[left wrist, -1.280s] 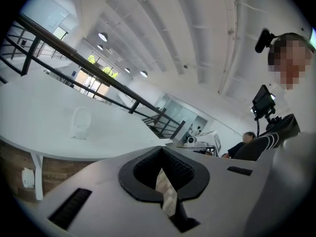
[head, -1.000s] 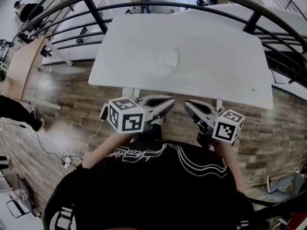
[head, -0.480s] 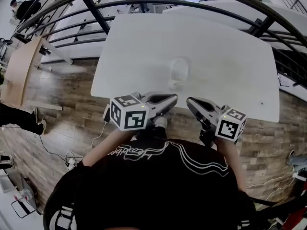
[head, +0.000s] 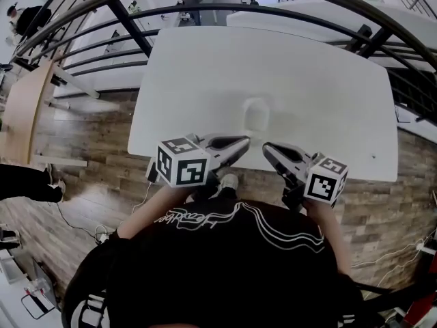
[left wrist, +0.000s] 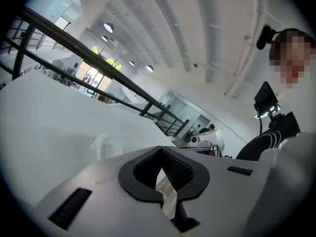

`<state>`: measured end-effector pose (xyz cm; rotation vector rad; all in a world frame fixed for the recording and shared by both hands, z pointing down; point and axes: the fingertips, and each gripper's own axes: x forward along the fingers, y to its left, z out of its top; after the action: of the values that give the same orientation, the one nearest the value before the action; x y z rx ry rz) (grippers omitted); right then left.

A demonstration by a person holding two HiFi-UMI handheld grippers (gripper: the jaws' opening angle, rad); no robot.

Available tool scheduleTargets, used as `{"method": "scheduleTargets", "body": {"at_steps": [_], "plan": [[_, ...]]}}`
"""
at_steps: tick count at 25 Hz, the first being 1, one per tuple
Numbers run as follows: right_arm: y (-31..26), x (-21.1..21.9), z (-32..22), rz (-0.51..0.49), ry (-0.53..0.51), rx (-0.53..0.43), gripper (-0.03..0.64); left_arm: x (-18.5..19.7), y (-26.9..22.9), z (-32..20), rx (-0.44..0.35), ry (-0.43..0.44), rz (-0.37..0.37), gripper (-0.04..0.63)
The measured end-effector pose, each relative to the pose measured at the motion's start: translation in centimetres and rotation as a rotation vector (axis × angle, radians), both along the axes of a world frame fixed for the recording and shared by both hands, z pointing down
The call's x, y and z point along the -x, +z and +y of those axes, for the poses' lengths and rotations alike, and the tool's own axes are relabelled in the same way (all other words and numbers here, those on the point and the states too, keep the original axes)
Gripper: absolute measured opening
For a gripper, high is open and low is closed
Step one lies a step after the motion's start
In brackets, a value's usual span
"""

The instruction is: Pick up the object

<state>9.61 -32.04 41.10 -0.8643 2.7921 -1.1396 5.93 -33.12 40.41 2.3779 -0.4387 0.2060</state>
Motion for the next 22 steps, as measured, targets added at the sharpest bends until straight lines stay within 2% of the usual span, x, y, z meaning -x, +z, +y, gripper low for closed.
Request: {"method": "scheduleTargets", "body": {"at_steps": [22], "plan": [[3.8, -0.9, -9.0, 0.062, 0.077, 0.037, 0.018, 3.0, 3.0, -8.3, 0.059, -0.025, -0.004, 0.008]]}}
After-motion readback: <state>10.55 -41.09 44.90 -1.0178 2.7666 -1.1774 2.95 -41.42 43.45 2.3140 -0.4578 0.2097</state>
